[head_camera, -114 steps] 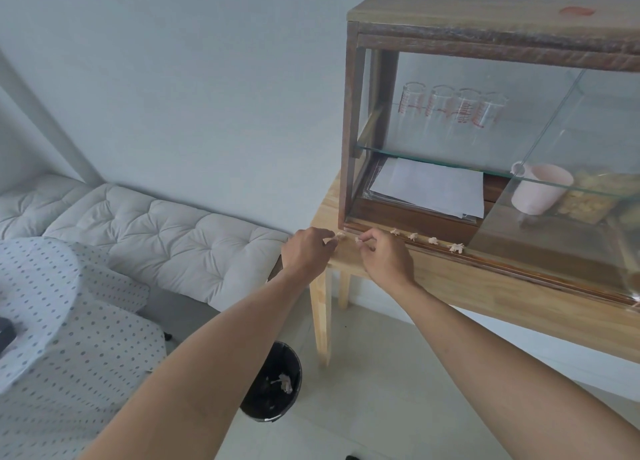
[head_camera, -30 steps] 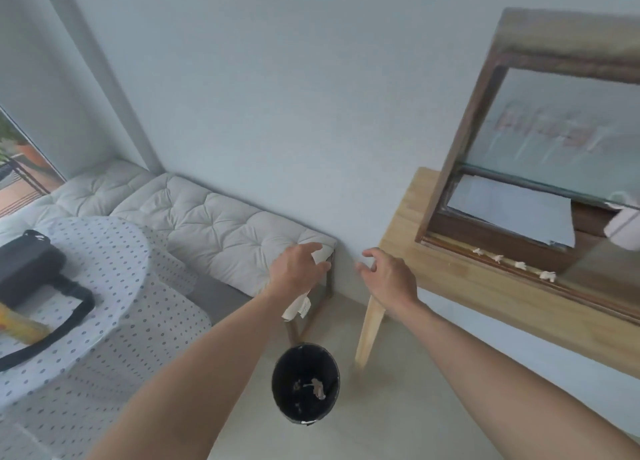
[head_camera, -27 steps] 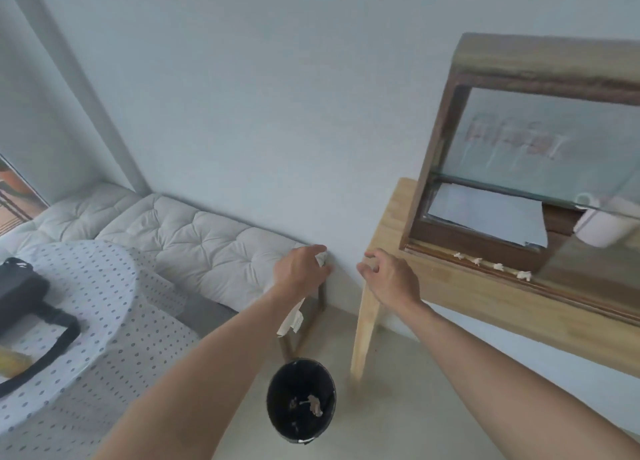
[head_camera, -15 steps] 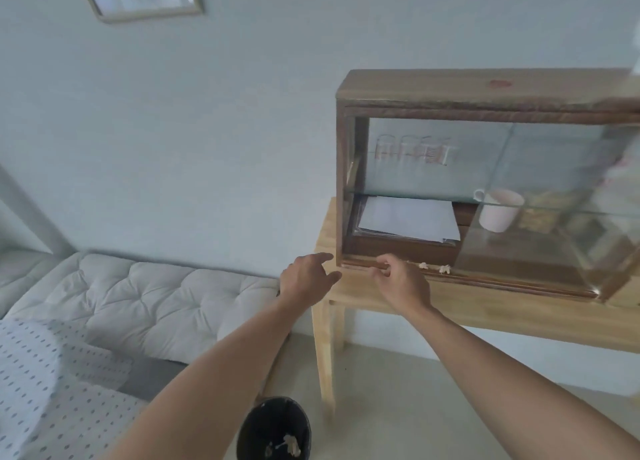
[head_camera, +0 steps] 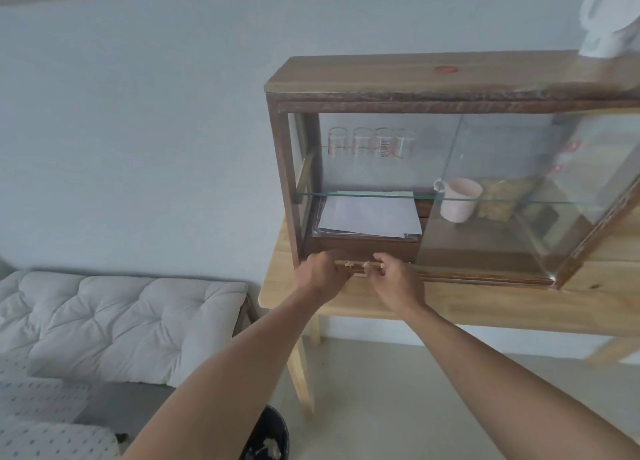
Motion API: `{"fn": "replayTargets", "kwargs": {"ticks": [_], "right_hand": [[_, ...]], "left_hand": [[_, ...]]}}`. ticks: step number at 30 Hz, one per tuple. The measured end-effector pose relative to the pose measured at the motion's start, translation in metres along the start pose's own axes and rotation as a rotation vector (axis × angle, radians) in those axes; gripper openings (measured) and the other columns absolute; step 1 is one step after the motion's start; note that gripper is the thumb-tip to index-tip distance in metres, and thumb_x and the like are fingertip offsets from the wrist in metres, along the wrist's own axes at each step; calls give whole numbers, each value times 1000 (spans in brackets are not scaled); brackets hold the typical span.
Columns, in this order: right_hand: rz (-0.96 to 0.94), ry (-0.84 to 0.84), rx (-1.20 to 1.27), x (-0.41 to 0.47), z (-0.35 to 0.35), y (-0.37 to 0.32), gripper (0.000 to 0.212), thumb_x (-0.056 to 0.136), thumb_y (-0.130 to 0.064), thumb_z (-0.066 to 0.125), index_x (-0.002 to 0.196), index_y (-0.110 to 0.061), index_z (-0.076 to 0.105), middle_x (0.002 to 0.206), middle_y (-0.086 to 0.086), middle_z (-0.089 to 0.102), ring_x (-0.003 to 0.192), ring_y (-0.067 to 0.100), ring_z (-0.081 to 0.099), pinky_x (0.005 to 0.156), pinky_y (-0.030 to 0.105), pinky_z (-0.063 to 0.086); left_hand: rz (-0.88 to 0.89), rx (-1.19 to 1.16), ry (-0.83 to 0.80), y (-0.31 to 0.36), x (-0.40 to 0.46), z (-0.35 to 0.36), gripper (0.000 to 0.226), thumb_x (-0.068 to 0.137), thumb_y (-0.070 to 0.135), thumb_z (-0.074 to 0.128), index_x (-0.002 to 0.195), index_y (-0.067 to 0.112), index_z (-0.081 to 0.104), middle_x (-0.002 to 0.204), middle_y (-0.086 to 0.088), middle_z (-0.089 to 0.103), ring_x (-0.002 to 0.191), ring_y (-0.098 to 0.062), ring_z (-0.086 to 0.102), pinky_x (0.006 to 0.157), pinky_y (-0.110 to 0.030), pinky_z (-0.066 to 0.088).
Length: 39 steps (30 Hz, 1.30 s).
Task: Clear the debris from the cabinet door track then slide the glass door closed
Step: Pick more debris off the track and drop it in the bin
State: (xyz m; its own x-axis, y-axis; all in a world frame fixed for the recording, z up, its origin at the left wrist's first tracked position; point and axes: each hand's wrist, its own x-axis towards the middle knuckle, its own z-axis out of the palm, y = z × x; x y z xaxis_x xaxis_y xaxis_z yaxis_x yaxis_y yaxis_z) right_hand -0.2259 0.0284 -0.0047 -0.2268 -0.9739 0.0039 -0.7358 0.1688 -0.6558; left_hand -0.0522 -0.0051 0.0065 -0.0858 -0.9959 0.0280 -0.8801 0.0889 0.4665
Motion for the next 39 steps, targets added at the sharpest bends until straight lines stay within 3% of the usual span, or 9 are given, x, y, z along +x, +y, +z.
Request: {"fn": "replayTargets", "kwargs": {"ticks": [3, 6, 12, 20, 24, 27, 32, 35, 39], "right_hand": [[9, -38, 2, 3, 4, 3, 48, 102, -50, 60, 147, -32, 63, 111, 4, 84, 112, 28, 77, 93, 42, 60], [15, -59, 12, 5, 7, 7, 46, 102, -47, 61, 146, -34, 64, 101, 1, 85, 99, 24, 80, 90, 41, 61], [-5, -33, 32, 6, 10, 11, 30, 100, -43, 64, 127, -37, 74, 75, -5, 81, 80, 18, 79, 81, 37, 62], [-24, -11, 43, 10, 11, 6, 14, 101, -40, 65, 107, -29, 73, 70, 0, 77, 79, 23, 77, 78, 41, 61], [-15, -13, 42, 11, 9, 5, 12, 101, -39, 65, 104, -28, 71, 69, 0, 77, 80, 24, 76, 78, 42, 61], [-16, -10, 54, 9, 9, 6, 13, 101, -39, 65, 104, -28, 71, 71, 1, 78, 80, 25, 76, 78, 42, 61], [-16, -17, 105, -2, 11, 7, 11, 100, -38, 67, 103, -29, 71, 79, -1, 80, 79, 25, 76, 77, 44, 61], [-35, -14, 127, -11, 15, 2, 10, 99, -37, 69, 102, -29, 73, 92, 2, 82, 78, 27, 76, 77, 44, 62], [-59, -41, 153, -24, 28, -14, 11, 98, -40, 69, 102, -30, 72, 93, 1, 82, 80, 27, 76, 77, 43, 62]], "left_hand": [[-13, 9, -7, 5, 7, 9, 32, 92, 52, 69, 124, 54, 72, 104, 9, 79, 103, -24, 72, 82, -35, 57], [-36, 53, -9, 5, 11, 16, 26, 94, 50, 68, 117, 45, 77, 102, 3, 79, 101, -28, 72, 80, -37, 58], [-31, 31, 21, -1, 11, 21, 21, 95, 43, 68, 113, 41, 80, 102, 4, 80, 99, -29, 72, 82, -38, 59], [-56, -61, 22, 5, 12, 17, 12, 97, 41, 71, 105, 35, 77, 102, 9, 79, 98, -22, 72, 81, -38, 60], [-52, -63, 2, 9, 12, 15, 3, 96, 37, 70, 96, 34, 70, 98, 7, 75, 93, -24, 70, 79, -42, 61], [-41, -79, 16, 7, 9, 17, 6, 97, 35, 70, 101, 30, 71, 95, 8, 75, 92, -23, 70, 78, -41, 61], [-62, -140, 45, -6, -4, 15, 11, 97, 39, 71, 102, 30, 72, 80, 15, 66, 88, -19, 68, 64, -30, 44], [-75, -135, 54, -16, -15, 9, 10, 97, 39, 69, 102, 31, 72, 84, 13, 68, 86, -18, 65, 61, -30, 40], [-96, -147, 70, -37, -32, -3, 9, 98, 39, 68, 102, 31, 71, 84, 12, 70, 82, -18, 66, 57, -29, 39]]}}
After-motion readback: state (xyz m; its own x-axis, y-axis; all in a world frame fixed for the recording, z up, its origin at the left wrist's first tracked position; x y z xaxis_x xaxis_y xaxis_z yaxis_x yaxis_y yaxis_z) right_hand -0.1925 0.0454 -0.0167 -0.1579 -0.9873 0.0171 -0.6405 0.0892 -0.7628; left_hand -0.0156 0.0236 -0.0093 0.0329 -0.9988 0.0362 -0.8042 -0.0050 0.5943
